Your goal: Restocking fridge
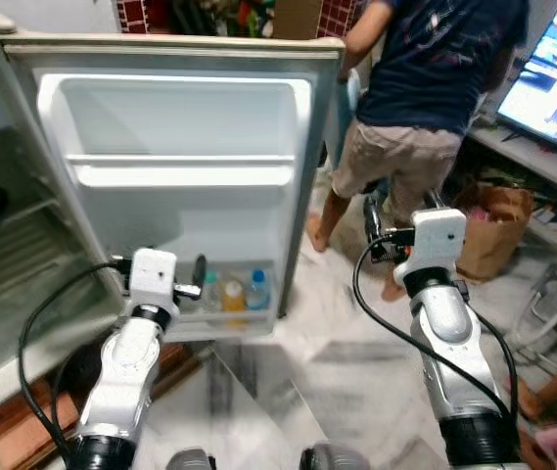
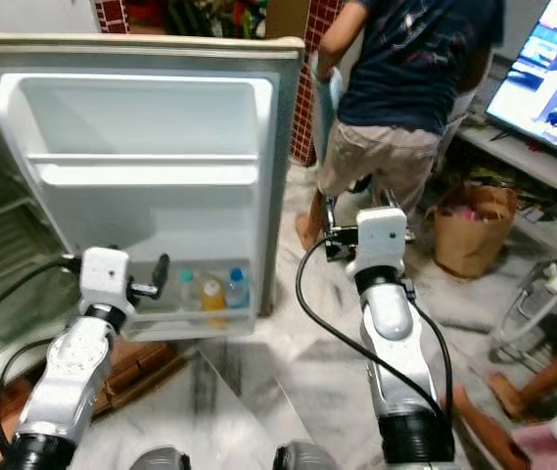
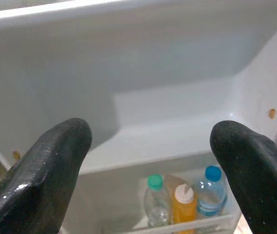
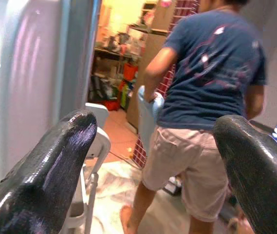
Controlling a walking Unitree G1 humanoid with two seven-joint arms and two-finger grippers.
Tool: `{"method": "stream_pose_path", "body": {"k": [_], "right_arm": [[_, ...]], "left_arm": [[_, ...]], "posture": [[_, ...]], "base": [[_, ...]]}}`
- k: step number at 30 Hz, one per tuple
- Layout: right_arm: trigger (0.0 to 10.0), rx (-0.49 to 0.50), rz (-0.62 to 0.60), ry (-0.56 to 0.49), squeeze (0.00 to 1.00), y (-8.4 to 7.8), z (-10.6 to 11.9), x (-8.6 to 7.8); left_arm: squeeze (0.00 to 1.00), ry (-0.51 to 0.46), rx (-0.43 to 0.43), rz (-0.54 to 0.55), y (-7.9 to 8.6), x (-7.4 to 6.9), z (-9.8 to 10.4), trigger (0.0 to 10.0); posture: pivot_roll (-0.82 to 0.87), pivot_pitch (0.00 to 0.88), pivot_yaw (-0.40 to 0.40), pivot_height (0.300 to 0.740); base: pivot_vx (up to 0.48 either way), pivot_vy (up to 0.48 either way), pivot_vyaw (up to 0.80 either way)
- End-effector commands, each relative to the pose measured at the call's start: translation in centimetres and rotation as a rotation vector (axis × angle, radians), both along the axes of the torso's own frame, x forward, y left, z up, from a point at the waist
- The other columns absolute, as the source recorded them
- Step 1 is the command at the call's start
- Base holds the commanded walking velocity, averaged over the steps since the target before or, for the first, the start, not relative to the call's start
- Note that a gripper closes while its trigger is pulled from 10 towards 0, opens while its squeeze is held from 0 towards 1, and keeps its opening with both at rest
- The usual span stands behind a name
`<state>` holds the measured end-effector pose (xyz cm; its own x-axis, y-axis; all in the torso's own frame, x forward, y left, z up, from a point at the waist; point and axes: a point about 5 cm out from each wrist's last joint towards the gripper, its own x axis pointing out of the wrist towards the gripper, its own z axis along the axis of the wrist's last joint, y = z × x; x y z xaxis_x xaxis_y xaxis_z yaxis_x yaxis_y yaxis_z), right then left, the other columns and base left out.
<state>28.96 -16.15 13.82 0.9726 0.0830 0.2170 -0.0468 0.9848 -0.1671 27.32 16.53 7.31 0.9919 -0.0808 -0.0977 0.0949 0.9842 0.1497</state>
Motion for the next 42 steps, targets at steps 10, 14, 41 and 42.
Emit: {"method": "stream_pose_path", "body": {"k": [10,14,41,42], "right_arm": [[10.0,-0.005,-0.011,-0.018,0.0,-0.4,0.4,0.2],[10.0,-0.003,-0.009,-0.017,0.0,-0.4,0.3,0.2],[10.0,0.019,0.013,-0.02,0.0,-0.1,0.1,0.1],[10.0,0.02,0.009,-0.02,0.0,-0.2,0.1,0.1]], "left_arm": [[0.0,0.018,0.007,-0.001,-0.4,0.1,-0.6,10.0],[0.0,0.024,0.019,0.009,-0.2,0.0,-0.7,10.0],[0.0,0.001,-0.011,0.038,0.6,-0.8,-0.8,10.0],[0.0,0.003,-0.011,0.037,0.5,-0.8,-0.8,10.0]], "posture": [[0.03,0.015,-0.026,0.74],[0.03,0.017,-0.024,0.74],[0.03,0.027,-0.018,0.74],[0.03,0.027,-0.019,0.74]], "base": [[0.0,-0.48,0.74],[0.0,-0.139,0.72],[0.139,0.0,0.34],[0.412,0.0,0.0]]}}
